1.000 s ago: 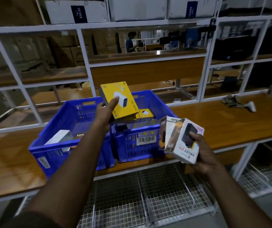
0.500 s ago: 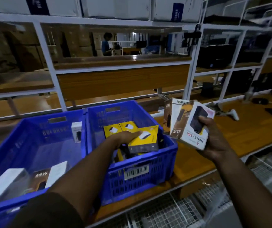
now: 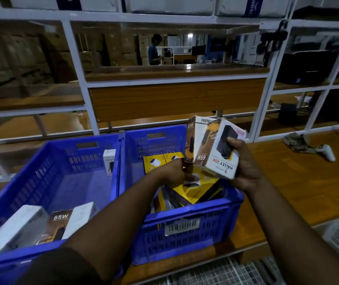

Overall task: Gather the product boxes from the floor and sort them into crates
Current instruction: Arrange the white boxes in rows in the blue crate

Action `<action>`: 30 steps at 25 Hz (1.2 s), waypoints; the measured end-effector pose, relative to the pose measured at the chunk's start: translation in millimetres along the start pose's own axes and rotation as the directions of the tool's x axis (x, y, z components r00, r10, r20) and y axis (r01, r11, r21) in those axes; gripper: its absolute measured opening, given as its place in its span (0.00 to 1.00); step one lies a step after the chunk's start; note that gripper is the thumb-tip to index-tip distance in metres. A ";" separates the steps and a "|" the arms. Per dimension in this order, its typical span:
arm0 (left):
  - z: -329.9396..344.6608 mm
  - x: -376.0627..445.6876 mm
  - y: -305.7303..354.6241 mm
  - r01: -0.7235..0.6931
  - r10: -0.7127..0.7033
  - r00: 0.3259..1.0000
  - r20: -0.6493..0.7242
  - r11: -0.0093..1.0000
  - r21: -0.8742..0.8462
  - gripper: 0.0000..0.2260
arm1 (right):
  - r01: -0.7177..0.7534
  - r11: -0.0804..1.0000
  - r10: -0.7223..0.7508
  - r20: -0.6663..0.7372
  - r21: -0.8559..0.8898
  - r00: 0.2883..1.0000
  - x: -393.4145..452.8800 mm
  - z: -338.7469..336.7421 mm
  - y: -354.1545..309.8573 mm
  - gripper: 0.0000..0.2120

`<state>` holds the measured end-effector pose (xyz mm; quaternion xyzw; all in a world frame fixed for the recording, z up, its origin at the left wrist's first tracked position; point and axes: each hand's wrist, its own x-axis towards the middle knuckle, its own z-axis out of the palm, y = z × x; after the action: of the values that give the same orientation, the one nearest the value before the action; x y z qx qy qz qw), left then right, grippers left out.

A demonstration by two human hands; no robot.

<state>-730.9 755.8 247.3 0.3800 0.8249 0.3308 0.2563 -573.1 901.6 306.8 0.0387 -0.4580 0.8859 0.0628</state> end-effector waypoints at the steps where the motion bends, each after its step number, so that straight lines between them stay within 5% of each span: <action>1: -1.2 -6.1 8.2 -0.021 0.021 1.000 0.005 0.998 0.057 0.22 | -0.006 1.000 0.006 0.015 0.020 1.000 2.7 0.5 0.5 0.28; 6: 7.8 -18.4 28.2 -0.051 0.050 0.992 0.116 0.999 0.001 0.24 | -0.068 0.997 0.065 0.065 0.045 0.996 13.7 -2.7 0.2 0.30; 9: 7.7 -30.4 28.4 -0.075 0.055 0.991 -0.124 0.983 -0.166 0.19 | -0.123 0.990 0.116 0.098 0.071 0.988 19.7 -2.1 2.0 0.33; 11: 1.6 -36.2 21.5 -0.045 -0.072 0.936 -0.344 0.946 -0.322 0.13 | -0.160 0.981 0.146 0.127 0.107 0.981 24.5 -0.7 6.9 0.33; 14: -13.7 -57.9 13.9 -0.112 -0.325 0.815 -0.479 0.723 -0.682 0.16 | -0.219 0.967 0.193 0.184 0.131 0.964 34.0 4.4 20.1 0.34; 17: -23.9 -95.2 11.6 -0.219 -0.322 0.821 -0.472 0.584 -0.781 0.24 | -0.283 0.955 0.254 0.240 0.093 0.937 42.8 22.7 38.9 0.26; 21: -33.5 -145.3 -4.8 -0.189 -0.357 0.792 -0.495 0.626 -0.756 0.22 | -0.351 0.936 0.345 0.271 -0.025 0.899 54.3 62.6 66.7 0.22; 27: -84.2 -223.4 -57.5 -0.251 -0.501 0.502 -0.705 0.695 -0.673 0.19 | -0.362 0.913 0.398 0.214 -0.191 0.892 78.8 135.9 99.5 0.08; 30: -113.4 -263.7 -85.6 -0.022 -0.441 0.423 -0.792 0.868 -0.496 0.13 | -0.318 0.851 0.399 0.121 -0.418 0.909 98.6 165.0 126.2 0.14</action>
<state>-693.6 463.8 302.8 -0.0263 0.7804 0.6176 -0.0946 -687.3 702.1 312.7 0.0291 -0.6275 0.7645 -0.1448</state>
